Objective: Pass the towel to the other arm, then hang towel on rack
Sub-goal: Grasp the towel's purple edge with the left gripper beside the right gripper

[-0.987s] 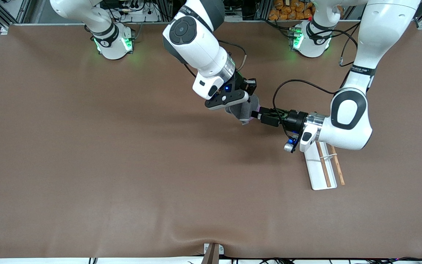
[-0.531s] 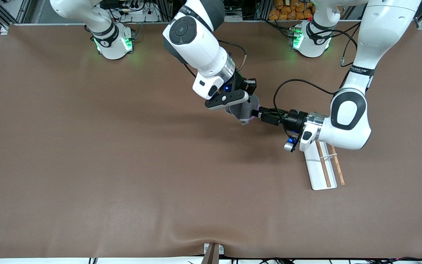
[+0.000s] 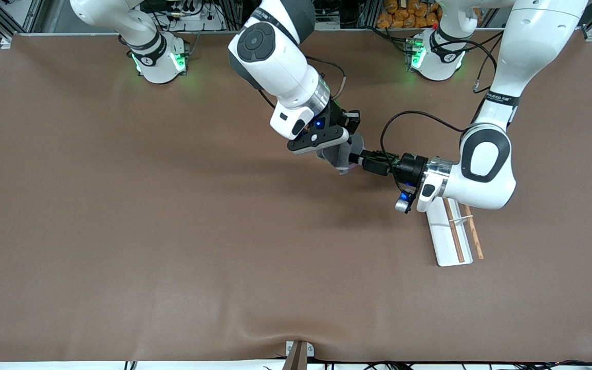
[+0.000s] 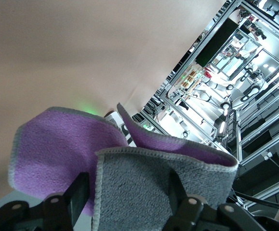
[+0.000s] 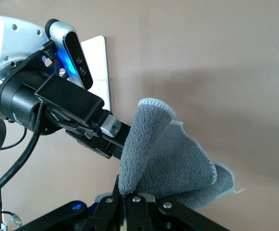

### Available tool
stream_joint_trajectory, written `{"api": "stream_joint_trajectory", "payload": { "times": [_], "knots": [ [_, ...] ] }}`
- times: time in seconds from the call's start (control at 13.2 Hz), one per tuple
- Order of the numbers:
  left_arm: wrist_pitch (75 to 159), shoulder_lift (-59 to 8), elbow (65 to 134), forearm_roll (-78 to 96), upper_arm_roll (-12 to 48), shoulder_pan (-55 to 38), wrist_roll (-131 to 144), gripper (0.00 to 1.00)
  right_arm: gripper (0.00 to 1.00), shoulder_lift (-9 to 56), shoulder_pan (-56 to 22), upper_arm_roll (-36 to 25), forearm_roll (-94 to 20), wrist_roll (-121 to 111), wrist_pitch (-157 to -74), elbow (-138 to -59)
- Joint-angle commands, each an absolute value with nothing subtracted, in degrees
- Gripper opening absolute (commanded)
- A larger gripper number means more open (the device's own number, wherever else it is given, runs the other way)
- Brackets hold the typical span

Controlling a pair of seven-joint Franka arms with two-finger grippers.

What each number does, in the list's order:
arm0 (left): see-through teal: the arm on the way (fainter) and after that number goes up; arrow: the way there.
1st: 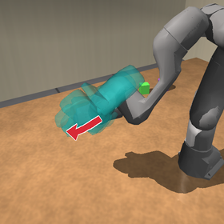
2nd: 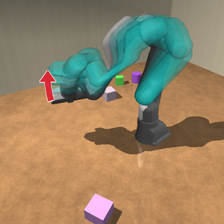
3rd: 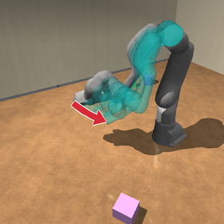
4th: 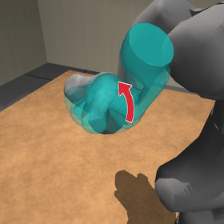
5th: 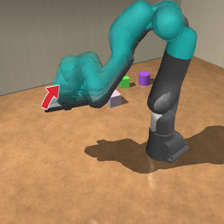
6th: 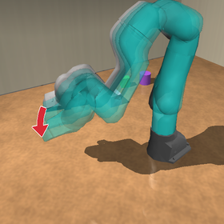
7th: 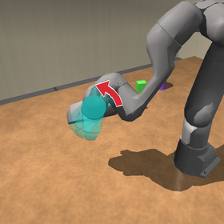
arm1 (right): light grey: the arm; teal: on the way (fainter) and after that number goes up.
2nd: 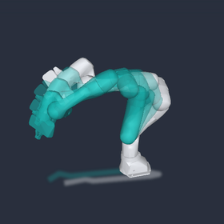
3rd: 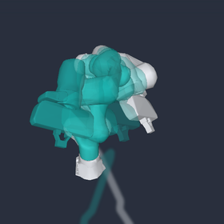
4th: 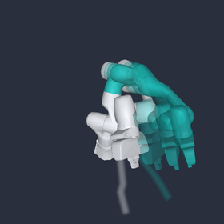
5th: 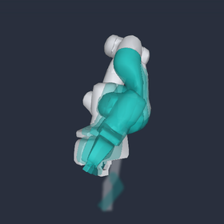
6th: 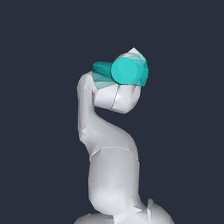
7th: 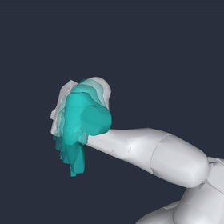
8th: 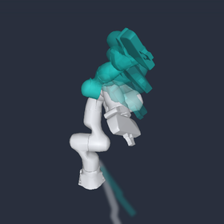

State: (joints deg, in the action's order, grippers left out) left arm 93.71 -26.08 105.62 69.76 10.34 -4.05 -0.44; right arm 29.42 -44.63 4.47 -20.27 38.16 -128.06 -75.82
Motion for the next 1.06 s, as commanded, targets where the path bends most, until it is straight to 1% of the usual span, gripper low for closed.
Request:
{"api": "stream_joint_trajectory", "payload": {
  "times": [0.0, 0.15, 0.46, 0.68, 0.99],
  "knots": [
    [93.08, -26.28, 105.56, 71.46, 10.28, -3.96, -1.67, 0.57, 0.0, 29.79, -45.53, 3.78, -19.51, 39.9, -128.67, -75.15],
    [93.08, -26.37, 105.29, 71.54, 10.28, -3.78, -1.58, 0.4, 0.0, 29.79, -45.53, 3.78, -19.51, 39.9, -128.67, -75.15],
    [93.08, -26.28, 105.03, 71.54, 10.28, -3.34, -1.58, 0.25, 0.0, 29.79, -45.53, 3.78, -19.51, 39.9, -128.67, -75.15],
    [93.08, -26.02, 104.77, 71.46, 10.28, -3.16, -1.67, 0.0, 0.0, 29.79, -45.53, 3.78, -19.51, 39.9, -128.67, -75.23],
    [90.97, -24.88, 100.38, 69.18, 9.84, -1.94, -0.44, 0.0, 0.0, 29.79, -45.53, 3.78, -19.51, 39.9, -128.67, -75.23]
  ]
}}
